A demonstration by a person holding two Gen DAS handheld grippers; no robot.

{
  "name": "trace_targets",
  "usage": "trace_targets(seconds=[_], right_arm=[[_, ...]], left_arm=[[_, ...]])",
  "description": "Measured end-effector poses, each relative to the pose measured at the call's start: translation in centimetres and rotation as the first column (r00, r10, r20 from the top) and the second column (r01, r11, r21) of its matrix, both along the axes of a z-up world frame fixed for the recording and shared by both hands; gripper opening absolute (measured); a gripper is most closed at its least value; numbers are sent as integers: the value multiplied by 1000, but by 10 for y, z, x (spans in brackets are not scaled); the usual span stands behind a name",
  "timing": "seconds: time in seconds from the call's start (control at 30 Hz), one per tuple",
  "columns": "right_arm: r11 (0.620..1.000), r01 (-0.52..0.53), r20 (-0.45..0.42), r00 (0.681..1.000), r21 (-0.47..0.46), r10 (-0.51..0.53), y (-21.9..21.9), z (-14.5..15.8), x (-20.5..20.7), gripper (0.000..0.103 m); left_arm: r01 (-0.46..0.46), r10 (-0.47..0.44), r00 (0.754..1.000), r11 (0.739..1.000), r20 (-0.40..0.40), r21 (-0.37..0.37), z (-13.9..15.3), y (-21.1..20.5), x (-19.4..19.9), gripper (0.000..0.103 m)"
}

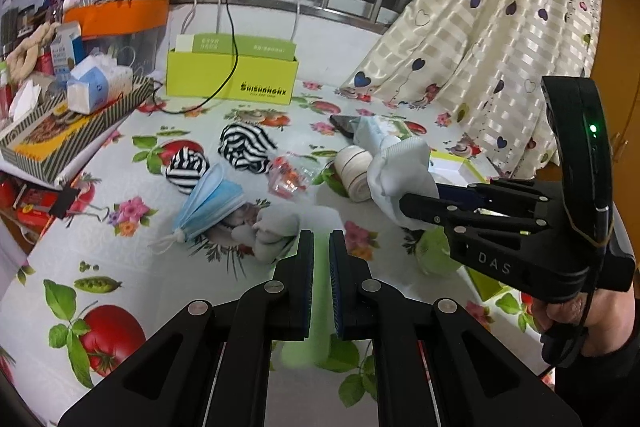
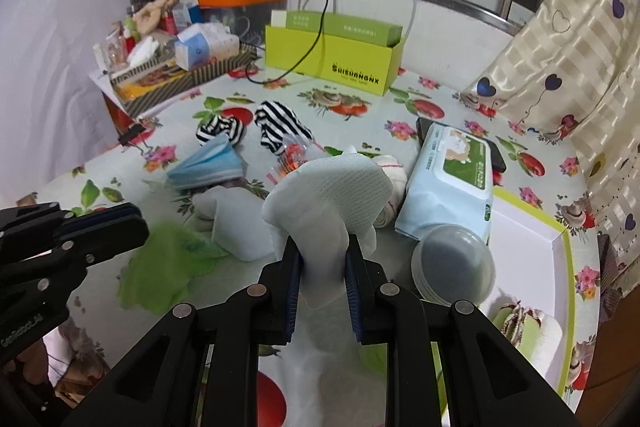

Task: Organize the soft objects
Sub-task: 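Lift and carry the green cloth and white sock toward the white tray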

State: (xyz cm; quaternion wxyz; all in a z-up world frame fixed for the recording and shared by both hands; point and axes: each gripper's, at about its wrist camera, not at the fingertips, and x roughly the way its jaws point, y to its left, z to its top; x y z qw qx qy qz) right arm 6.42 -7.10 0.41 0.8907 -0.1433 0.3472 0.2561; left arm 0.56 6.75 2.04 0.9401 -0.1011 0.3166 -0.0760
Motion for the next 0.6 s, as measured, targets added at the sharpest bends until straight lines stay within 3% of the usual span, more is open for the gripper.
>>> trace_targets(seconds=[0.23,0.4,0.43,0.5,0.53,0.6], right_arm=[[1000,-7,13,1000,26,7,-7,6,-7,20],[999,-14,7,1000,36,13,-12,4,-10,20],[999,-15,5,1000,37,14,-13,4,-10,20],[999,-18,0,1000,42,18,-14,3,-10,20],[999,-19,-1,1000,44,19,-14,3,-10,20],[999,-21,0,1000,47,21,-14,3,-9,20]], left_arm=[[0,0,1000,1000,15,17,7,-4,-1,8],[61,-60,998,997,-33,37,-7,-8,2,9],[61,-59,997,997,-48,50,-12,-9,2,12],[58,-53,996,996,-66,74,-20,-10,2,30],[65,-60,995,995,-79,75,-24,-9,2,46],[79,-71,992,994,-105,75,-33,-9,3,52]])
